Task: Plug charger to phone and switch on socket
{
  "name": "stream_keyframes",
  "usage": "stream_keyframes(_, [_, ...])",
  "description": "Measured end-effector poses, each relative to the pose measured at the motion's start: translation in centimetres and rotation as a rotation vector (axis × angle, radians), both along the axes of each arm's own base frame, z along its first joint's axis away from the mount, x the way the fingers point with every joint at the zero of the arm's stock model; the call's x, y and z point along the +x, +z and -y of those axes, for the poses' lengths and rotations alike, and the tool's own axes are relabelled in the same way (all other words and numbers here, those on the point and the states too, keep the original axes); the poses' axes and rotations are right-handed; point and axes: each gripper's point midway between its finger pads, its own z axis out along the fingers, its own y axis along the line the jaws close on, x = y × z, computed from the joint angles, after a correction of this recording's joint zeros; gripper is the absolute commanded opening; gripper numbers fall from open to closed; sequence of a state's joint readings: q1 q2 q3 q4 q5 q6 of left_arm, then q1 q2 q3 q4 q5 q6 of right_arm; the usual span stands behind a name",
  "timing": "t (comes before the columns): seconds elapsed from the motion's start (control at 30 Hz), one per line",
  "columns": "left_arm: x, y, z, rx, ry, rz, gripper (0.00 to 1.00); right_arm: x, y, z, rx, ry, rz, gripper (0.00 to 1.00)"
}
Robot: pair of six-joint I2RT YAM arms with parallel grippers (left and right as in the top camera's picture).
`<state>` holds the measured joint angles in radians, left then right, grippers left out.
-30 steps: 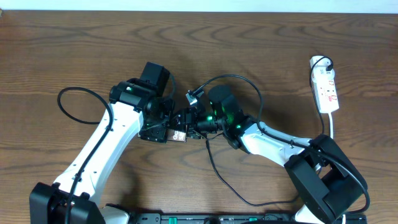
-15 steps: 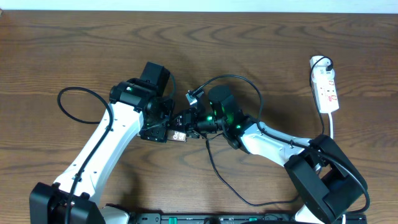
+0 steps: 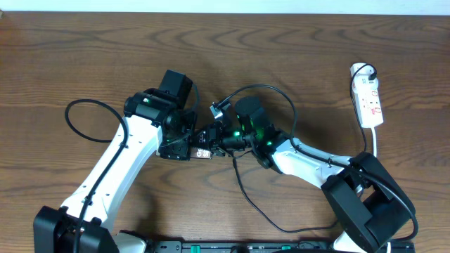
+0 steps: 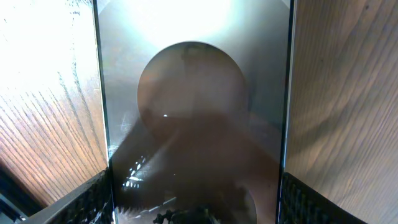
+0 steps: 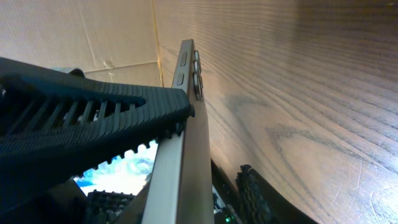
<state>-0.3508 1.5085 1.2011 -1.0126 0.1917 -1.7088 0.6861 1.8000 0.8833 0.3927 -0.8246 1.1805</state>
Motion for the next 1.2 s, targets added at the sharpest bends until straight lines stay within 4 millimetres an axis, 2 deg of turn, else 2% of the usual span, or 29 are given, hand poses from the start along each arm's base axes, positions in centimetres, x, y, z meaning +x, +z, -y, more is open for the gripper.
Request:
stream_keyframes(0.33, [0.0,0.0,0.0,0.000,0.000,0.000,0.08,0.1,0.0,0.0,-0.002,-0.005,0.004,0.19])
stream_keyframes(0.47, [0.0,0.0,0.0,0.003,0.000,0.001,0.08,0.1,0.0,0.0,-0.003,-0.005,0.004,0.17])
stream_keyframes(0.67, [-0.1,0.0,-0.1,0.009,-0.002,-0.001,0.08,0.0,-0.1,-0.1,-0.006,-0.002,0.014,0.02])
stream_keyframes(0.87, [0.2,0.0,0.1,0.005,0.003,0.009,0.08,0.3,-0.8,0.0,-0.028,-0.025,-0.001,0.01])
stream_keyframes(0.93, [0.0,-0.1,-0.1,0.010,0.002,0.002,0.29,0.3,-1.0,0.0,-0.032,-0.029,-0.003,0.01])
stream_keyframes(1.0, [0.0,0.0,0.0,0.005,0.006,0.003,0.45,0.3,-1.0,0.0,-0.033,-0.030,-0.003,0.01])
stream_keyframes(1.1, [0.1,0.0,0.1,0.004,0.004,0.004,0.64,0.3,-0.9,0.0,-0.031,-0.026,-0.003,0.01])
stream_keyframes(1.2, [0.0,0.0,0.1,0.005,-0.020,0.007,0.73,0.3,-1.0,0.0,-0.031,-0.026,-0.003,0.01])
